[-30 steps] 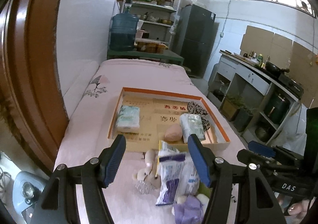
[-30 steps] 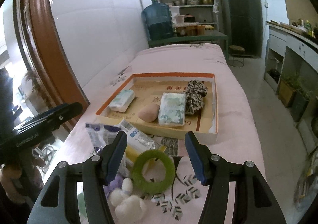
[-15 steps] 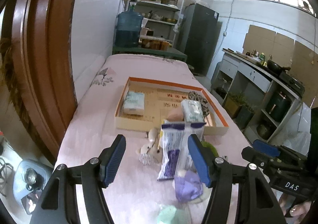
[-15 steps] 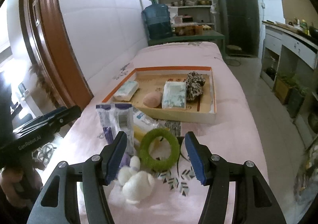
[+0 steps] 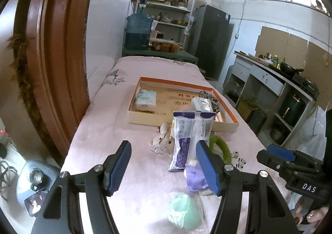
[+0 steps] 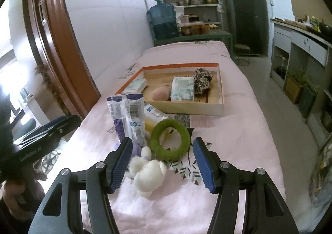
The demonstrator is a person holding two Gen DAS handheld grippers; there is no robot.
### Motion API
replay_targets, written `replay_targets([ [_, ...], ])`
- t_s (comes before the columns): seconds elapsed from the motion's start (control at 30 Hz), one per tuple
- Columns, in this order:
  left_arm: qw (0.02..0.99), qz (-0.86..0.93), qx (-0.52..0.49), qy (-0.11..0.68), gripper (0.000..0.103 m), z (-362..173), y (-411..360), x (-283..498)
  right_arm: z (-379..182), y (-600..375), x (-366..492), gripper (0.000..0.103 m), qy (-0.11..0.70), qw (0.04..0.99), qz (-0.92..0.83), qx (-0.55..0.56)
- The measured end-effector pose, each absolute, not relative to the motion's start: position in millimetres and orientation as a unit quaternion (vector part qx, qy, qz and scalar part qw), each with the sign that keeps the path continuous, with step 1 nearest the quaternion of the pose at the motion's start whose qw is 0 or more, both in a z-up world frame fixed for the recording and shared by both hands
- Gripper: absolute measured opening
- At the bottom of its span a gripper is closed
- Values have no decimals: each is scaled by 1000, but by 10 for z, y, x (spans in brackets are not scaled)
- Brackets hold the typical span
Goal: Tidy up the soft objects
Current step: 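Move both tools back from the box to the pile of items, then grasp the mint-green bagged puff with the left tool while the right tool grasps the white-purple snack bag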
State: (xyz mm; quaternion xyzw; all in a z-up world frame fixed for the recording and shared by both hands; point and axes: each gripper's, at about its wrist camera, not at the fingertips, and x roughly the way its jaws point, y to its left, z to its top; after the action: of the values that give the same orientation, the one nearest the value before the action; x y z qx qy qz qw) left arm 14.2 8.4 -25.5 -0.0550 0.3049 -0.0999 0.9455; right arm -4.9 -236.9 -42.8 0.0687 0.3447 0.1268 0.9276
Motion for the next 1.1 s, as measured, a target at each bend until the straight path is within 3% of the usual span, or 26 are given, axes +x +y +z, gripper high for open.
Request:
replay_targets([
  [1.1, 916, -120, -47, 379, 64, -1054, -200, -57, -600, -2289, -169, 63, 363, 919, 140, 67],
])
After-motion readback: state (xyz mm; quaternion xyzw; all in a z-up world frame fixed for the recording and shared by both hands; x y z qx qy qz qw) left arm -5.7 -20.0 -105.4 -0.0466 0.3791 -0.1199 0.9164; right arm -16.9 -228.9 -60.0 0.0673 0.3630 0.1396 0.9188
